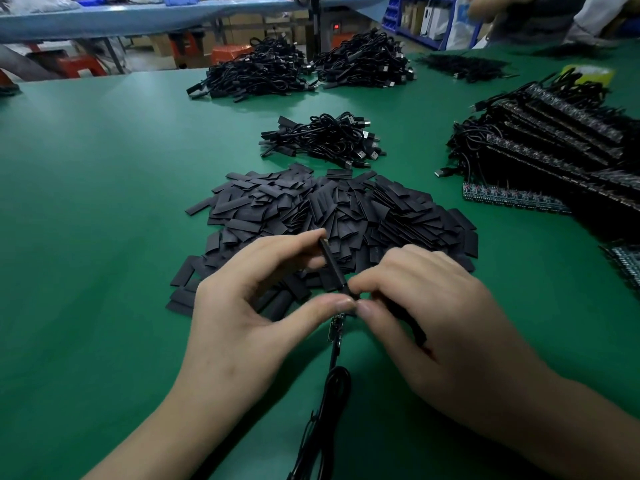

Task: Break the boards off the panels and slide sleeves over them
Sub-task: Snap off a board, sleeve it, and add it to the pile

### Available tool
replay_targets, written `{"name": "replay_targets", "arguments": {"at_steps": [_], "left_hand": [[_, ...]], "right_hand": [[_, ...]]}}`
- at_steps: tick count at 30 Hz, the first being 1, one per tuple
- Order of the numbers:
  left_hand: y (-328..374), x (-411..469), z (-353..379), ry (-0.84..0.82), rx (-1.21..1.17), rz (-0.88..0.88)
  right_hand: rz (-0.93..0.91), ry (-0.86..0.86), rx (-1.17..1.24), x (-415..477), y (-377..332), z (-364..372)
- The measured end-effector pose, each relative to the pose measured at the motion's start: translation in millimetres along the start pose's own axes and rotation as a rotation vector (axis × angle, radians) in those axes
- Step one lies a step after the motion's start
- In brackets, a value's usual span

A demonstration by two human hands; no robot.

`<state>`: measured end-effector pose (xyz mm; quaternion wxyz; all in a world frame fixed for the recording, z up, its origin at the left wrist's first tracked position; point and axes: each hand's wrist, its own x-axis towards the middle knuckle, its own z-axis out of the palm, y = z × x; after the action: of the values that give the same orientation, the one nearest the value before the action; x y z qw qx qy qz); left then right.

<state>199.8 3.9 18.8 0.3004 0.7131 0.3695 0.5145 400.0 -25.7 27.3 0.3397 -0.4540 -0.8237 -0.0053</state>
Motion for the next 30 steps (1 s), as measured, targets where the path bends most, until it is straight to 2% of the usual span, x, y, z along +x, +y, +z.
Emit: {"name": "replay_targets", "arguments": {"at_steps": [3,9,18,26,30], "left_hand": [[0,-1,0,0.010,0.013,0.011],[4,-1,-3,0.044,0.143,0.118],[5,-1,-4,0.065,0.207,0.179],[-1,2,-8,0.130,0.140,0.047],[-5,2,-8,0.047,0.342,-0.017]], "right_hand": [[-0.032,-0.016,-0.040,-1,-1,-1],[0.020,-0.021,0.128,-2,-1,-2],[0.029,0.001,0.183,-2,1,0],[0.195,-0.090,0.266,0,6,-2],[0.310,-0.024,0.241,12,20,-18]]}}
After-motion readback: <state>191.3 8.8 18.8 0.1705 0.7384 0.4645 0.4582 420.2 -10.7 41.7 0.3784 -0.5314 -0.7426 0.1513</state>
